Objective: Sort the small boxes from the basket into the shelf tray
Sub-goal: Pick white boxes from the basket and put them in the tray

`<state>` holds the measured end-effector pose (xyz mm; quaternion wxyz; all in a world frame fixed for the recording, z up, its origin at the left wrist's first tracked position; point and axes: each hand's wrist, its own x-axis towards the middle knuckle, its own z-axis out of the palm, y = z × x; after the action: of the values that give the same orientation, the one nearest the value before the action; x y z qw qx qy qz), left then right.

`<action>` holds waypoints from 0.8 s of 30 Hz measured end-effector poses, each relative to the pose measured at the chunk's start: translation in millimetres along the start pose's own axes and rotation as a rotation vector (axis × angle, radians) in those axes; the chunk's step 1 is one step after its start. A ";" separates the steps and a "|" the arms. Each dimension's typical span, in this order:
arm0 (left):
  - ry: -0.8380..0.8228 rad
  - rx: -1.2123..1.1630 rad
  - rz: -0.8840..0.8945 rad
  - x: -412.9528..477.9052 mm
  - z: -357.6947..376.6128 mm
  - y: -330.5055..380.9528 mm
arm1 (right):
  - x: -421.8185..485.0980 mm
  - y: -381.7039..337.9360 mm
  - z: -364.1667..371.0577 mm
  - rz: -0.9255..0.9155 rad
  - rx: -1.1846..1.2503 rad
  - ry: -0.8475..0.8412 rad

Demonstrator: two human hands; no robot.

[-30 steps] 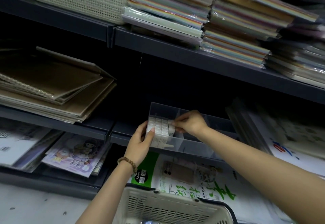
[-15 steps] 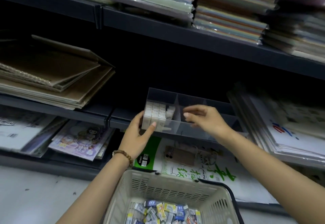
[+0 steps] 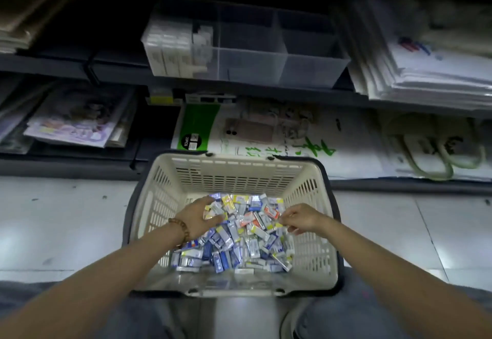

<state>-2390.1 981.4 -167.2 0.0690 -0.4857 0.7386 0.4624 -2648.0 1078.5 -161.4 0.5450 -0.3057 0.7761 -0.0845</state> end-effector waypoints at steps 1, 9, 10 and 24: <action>-0.058 0.006 -0.049 4.7 16.2 -7.8 | 10.2 17.1 6.0 0.054 -0.020 -0.004; -0.296 -0.088 -0.253 33.4 91.5 -41.0 | 55.2 74.3 61.8 0.275 -0.046 -0.020; -0.303 -0.119 -0.267 37.2 96.3 -41.3 | 59.5 72.6 67.7 0.240 -0.046 0.001; -0.359 -0.189 -0.214 71.3 126.7 -40.7 | 82.3 59.4 50.7 0.089 -0.363 0.089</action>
<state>-2439.2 1025.7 -302.8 0.2021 -0.4758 0.6120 0.5986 -2643.3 1089.6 -274.3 0.4492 -0.3600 0.8149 0.0675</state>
